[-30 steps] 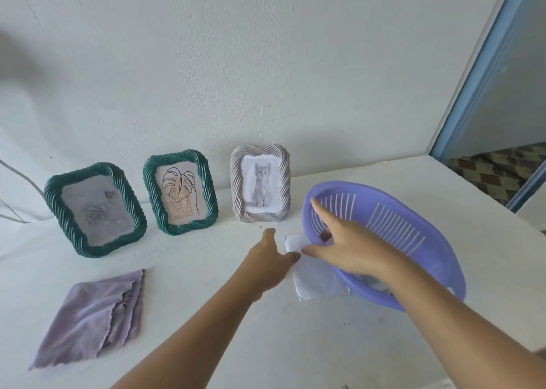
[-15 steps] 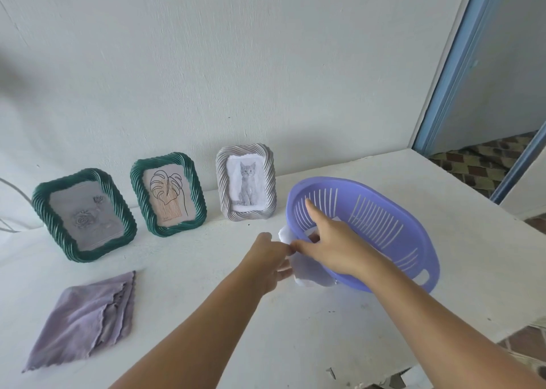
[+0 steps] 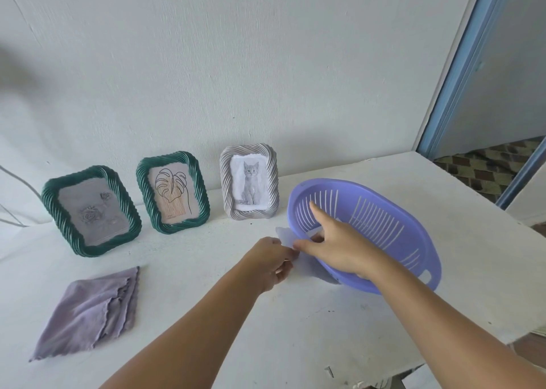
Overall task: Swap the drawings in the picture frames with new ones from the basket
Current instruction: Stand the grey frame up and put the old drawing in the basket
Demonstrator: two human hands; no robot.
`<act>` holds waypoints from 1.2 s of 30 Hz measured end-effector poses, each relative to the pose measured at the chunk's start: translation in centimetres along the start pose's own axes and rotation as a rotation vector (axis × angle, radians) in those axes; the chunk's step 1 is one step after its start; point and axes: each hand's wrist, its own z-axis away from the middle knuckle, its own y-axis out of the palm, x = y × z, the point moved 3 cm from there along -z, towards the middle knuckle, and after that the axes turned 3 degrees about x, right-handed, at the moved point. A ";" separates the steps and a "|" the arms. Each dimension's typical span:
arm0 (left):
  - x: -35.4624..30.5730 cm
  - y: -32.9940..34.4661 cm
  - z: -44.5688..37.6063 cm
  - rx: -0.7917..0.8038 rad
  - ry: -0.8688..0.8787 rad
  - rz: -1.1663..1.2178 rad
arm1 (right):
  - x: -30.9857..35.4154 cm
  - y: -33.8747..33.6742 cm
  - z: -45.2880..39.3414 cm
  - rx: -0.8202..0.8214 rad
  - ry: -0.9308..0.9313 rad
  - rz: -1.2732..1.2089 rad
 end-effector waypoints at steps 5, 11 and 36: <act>0.5 0.1 -0.4 0.005 0.076 0.007 | -0.1 0.0 0.0 0.008 -0.002 0.004; 0.9 -0.3 -0.6 -0.067 0.182 -0.038 | -0.3 -0.2 -0.1 -0.008 0.005 0.001; -3.9 -3.8 6.3 -0.393 0.915 -0.512 | 4.4 -0.7 -0.5 -0.231 -0.200 -0.165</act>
